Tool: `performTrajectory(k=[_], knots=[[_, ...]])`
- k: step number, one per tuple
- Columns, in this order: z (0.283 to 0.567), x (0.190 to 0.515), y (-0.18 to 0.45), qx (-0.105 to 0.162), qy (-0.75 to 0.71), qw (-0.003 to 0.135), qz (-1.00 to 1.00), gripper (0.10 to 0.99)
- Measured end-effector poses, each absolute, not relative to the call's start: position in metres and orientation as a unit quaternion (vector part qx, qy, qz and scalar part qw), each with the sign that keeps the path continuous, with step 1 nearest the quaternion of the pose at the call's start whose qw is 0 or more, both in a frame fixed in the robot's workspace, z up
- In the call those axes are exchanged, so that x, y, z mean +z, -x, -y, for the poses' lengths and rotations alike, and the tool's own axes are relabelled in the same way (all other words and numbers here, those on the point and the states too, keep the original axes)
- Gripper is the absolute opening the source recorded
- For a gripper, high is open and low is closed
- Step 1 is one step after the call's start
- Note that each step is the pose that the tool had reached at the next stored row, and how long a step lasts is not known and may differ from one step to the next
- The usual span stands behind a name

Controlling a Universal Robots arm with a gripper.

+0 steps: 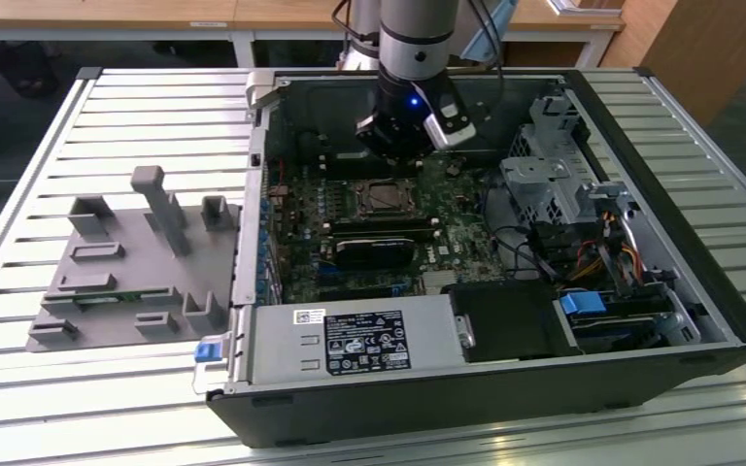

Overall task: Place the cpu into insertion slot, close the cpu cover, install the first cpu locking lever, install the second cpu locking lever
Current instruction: 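Install the second cpu locking lever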

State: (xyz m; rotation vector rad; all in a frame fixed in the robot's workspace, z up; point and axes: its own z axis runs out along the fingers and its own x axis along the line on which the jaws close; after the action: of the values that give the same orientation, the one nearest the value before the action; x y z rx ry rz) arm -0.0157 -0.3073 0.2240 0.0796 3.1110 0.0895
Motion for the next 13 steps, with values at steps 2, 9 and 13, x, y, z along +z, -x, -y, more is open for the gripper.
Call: performTrajectory(k=[2, 9, 13], knots=[[0.3078, 0.224, 0.0157, 0.029, -0.026, 0.014, -0.999, 0.106], [0.3084, 0.2239, 0.0157, 0.029, -0.026, 0.014, -0.999, 0.106], [0.309, 0.224, 0.0157, 0.029, -0.025, 0.014, -0.999, 0.106]])
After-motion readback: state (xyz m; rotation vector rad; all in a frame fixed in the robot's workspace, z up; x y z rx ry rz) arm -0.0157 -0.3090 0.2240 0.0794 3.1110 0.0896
